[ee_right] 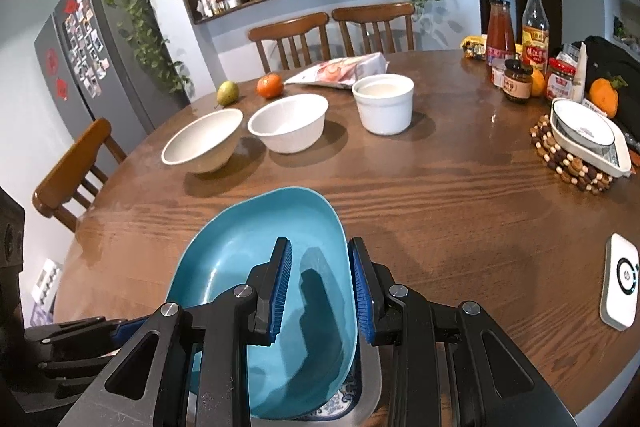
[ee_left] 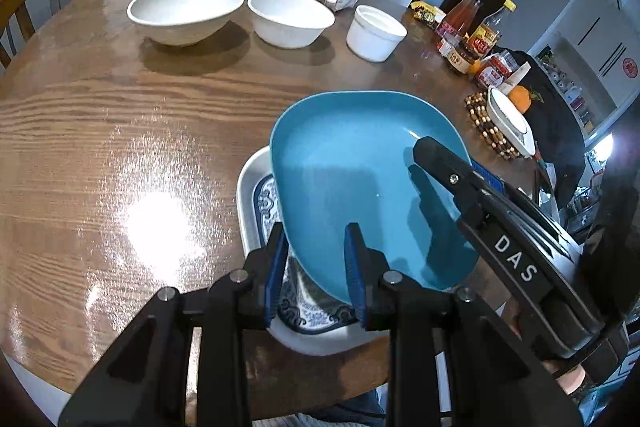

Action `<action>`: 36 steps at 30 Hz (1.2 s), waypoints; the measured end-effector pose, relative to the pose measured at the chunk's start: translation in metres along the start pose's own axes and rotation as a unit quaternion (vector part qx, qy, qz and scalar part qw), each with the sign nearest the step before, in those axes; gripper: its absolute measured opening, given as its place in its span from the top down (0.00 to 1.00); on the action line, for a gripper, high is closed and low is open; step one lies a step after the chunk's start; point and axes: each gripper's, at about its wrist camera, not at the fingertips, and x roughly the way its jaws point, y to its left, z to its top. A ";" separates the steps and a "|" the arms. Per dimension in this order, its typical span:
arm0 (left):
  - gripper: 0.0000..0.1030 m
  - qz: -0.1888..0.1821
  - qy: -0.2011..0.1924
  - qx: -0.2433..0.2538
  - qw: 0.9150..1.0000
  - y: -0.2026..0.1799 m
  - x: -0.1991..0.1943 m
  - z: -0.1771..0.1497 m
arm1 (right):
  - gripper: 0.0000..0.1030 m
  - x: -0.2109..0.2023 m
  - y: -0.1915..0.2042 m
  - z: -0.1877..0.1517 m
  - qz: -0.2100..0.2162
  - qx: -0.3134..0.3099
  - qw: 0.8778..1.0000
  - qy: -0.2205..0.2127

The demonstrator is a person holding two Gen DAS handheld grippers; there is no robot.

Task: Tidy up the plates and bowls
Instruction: 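Carry the teal plate with both grippers over the stacked patterned plates, then lower the teal plate with both grippers onto the patterned plate stack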

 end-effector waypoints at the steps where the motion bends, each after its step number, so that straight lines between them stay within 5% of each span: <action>1: 0.76 0.000 0.003 -0.001 1.000 0.001 0.001 -0.001 | 0.68 0.002 0.000 -0.002 -0.001 0.000 1.000 0.003; 36: 0.73 0.002 0.029 0.007 1.000 0.004 0.014 -0.014 | 0.68 0.025 -0.002 -0.023 -0.019 -0.001 0.998 0.055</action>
